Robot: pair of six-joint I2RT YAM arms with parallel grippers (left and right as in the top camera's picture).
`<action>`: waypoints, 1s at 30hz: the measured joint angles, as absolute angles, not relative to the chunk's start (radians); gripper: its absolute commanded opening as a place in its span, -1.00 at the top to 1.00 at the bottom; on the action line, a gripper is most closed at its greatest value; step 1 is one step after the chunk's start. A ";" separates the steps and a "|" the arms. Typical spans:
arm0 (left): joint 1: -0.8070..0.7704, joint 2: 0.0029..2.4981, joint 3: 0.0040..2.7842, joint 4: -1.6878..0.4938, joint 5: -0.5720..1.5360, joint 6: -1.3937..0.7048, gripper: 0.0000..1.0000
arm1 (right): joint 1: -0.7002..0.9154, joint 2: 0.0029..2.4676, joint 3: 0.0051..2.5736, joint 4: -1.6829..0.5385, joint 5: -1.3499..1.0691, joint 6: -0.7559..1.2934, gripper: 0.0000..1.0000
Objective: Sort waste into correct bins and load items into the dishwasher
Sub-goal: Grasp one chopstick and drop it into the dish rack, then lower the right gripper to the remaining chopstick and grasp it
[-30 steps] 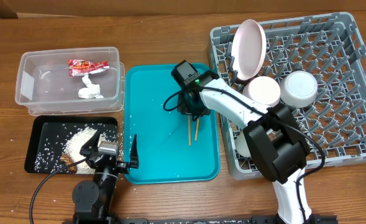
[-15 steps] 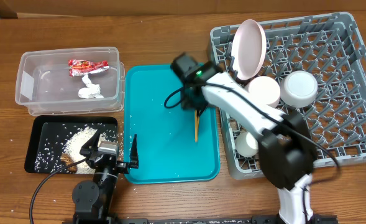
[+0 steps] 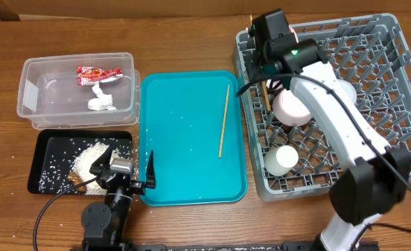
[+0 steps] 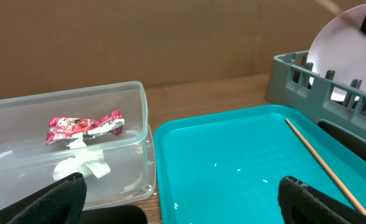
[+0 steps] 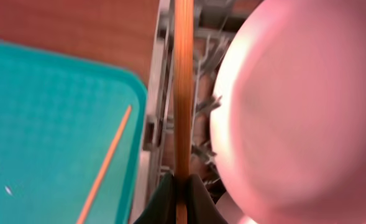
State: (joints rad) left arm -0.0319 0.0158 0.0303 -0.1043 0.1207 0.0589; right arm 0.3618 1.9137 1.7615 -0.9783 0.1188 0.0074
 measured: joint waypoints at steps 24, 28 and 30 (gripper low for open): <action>-0.032 0.016 0.030 -0.104 0.120 0.059 -1.00 | 0.631 1.999 1.724 -0.995 0.044 0.529 -0.04; -0.032 0.016 0.030 -0.104 0.120 0.059 -1.00 | 0.610 2.107 1.705 -0.985 0.059 0.601 -0.03; -0.032 0.016 0.030 -0.104 0.120 0.059 -1.00 | 0.596 2.147 1.698 -0.990 0.059 0.623 -0.03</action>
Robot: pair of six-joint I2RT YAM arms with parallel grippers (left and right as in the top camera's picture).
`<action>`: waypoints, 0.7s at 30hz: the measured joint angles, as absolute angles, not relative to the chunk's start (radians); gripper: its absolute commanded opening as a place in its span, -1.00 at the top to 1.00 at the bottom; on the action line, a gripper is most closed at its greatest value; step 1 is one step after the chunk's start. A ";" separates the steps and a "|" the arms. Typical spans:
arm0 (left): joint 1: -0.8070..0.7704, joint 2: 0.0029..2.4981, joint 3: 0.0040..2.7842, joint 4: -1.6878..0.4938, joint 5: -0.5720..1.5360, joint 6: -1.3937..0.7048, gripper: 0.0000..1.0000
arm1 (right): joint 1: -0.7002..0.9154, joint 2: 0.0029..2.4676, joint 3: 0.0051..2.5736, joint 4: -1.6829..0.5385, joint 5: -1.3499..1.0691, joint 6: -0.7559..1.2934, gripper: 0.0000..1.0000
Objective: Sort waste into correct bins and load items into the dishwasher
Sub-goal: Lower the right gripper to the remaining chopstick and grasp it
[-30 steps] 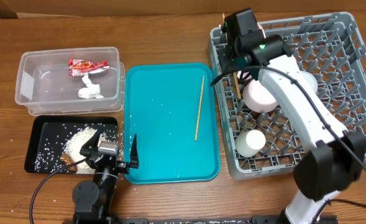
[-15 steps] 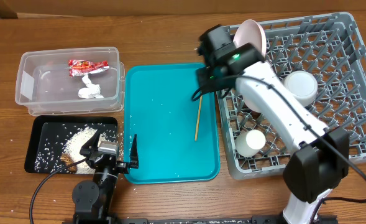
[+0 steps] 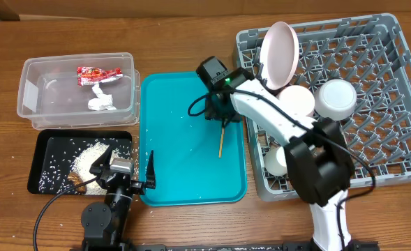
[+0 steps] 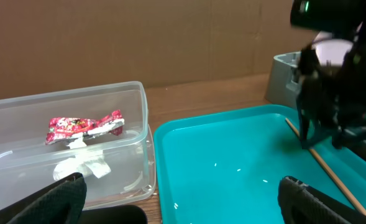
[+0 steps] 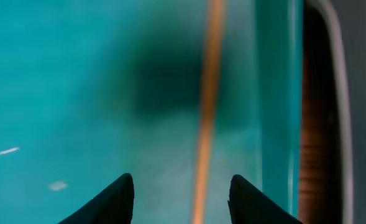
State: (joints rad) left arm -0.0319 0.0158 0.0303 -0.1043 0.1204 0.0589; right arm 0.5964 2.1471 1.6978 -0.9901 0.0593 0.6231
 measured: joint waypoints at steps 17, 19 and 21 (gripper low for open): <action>-0.032 0.016 0.030 -0.104 0.120 0.059 -1.00 | 0.605 2.223 1.694 -1.032 -0.065 0.707 0.28; -0.032 0.016 0.030 -0.104 0.120 0.059 -1.00 | 0.610 2.223 1.695 -1.034 -0.068 0.705 0.43; -0.032 0.016 0.030 -0.104 0.120 0.059 -1.00 | 0.611 2.223 1.695 -1.040 -0.069 0.706 0.53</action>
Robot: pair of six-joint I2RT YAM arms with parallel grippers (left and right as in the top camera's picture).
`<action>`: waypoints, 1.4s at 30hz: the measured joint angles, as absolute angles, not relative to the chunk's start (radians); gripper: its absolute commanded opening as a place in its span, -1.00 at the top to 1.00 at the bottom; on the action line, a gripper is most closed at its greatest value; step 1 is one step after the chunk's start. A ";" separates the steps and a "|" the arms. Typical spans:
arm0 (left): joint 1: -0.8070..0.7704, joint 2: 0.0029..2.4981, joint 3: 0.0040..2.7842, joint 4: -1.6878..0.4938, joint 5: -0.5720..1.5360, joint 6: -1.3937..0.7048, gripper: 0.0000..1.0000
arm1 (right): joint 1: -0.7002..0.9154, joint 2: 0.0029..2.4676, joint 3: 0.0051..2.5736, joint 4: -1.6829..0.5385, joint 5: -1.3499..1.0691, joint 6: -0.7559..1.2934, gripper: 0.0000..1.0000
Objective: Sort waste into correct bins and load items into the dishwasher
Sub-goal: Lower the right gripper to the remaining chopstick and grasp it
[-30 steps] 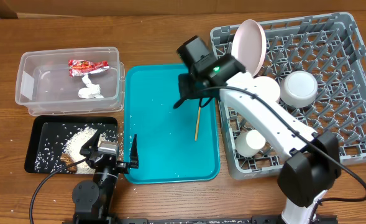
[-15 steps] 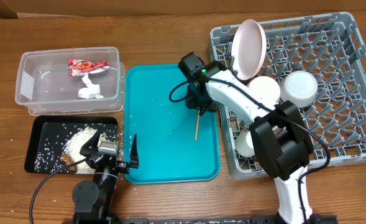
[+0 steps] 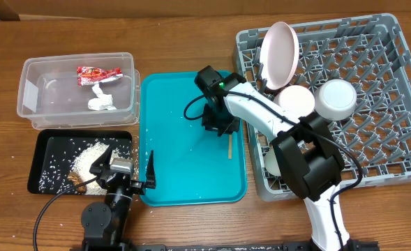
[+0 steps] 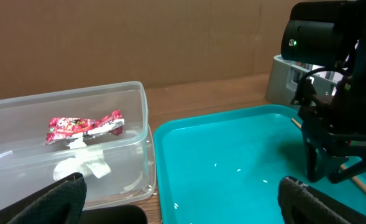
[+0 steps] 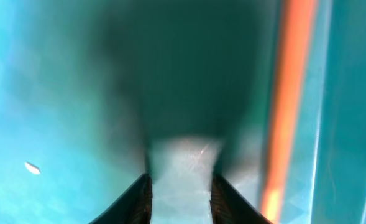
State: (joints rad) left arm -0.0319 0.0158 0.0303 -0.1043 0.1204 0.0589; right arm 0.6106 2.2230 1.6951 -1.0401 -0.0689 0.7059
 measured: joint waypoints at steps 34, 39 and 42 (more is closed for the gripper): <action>-0.032 0.016 0.030 -0.104 0.120 0.059 -1.00 | 0.565 2.171 1.648 -1.022 0.051 0.550 0.17; -0.032 0.016 0.030 -0.104 0.120 0.059 -1.00 | 0.569 2.196 1.649 -1.021 0.026 0.550 0.14; -0.032 0.016 0.030 -0.104 0.120 0.059 -1.00 | 0.568 2.201 1.651 -1.024 0.018 0.549 0.17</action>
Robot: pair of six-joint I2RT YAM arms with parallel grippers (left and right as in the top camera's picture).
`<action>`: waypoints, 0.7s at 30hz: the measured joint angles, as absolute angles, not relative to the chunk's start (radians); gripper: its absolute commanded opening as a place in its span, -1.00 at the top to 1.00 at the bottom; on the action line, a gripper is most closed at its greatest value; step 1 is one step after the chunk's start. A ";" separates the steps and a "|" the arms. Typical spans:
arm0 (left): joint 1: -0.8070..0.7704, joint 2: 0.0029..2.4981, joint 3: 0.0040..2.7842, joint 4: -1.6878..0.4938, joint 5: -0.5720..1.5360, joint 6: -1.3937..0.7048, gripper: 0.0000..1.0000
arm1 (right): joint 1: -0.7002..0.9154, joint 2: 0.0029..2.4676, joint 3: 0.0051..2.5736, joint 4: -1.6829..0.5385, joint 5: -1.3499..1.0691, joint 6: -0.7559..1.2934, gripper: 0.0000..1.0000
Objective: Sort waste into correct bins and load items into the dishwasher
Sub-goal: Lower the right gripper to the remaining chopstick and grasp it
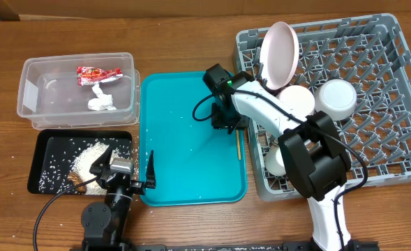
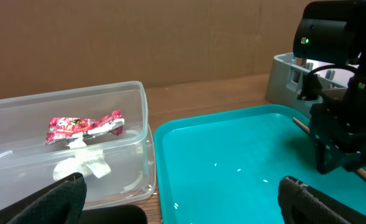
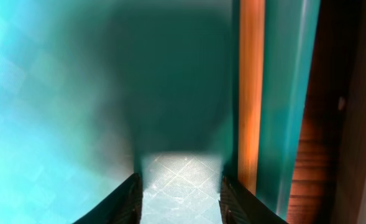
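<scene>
A wooden chopstick (image 1: 238, 144) lies along the right rim of the teal tray (image 1: 177, 139). In the right wrist view the chopstick (image 3: 251, 93) runs just outside my right finger. My right gripper (image 1: 227, 125) (image 3: 179, 199) is open, its tips down on the tray floor with only bare tray between them. The grey dishwasher rack (image 1: 393, 174) holds a pink plate (image 1: 278, 45) and white cups (image 1: 338, 96). At the tray's near left corner my left gripper (image 1: 123, 174) (image 2: 183, 186) sits open and empty.
A clear bin (image 1: 31, 104) at the far left holds a red wrapper (image 1: 97, 72) and crumpled white paper. In front of it a black tray (image 1: 51, 174) carries rice and food scraps. Rice grains dot the teal tray.
The chopstick has shifted right and now rests against the tray's right rim. My right gripper has followed it rightward, still open on the tray floor. The left arm is unmoved.
My right gripper was shut on one chopstick over the rack's left edge while a second lay on the tray. Then it was open above the tray's chopstick, then down beside it. The chopstick has gone from mid-tray to the right rim, ungrasped.
</scene>
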State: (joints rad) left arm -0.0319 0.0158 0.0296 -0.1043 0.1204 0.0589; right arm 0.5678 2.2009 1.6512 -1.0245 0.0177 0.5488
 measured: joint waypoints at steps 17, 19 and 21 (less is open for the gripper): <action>-0.032 0.016 0.029 -0.104 0.120 0.059 -1.00 | 0.589 2.200 1.685 -1.053 0.105 0.430 0.24; -0.032 0.016 0.029 -0.104 0.120 0.059 -1.00 | 0.588 2.200 1.685 -1.045 0.120 0.416 0.25; -0.032 0.016 0.029 -0.104 0.120 0.059 -1.00 | 0.587 2.200 1.685 -1.038 0.137 0.407 0.25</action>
State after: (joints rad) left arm -0.0319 0.0158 0.0288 -0.1043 0.1204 0.0589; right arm 0.5869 2.2002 1.6848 -1.0382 0.1368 0.4068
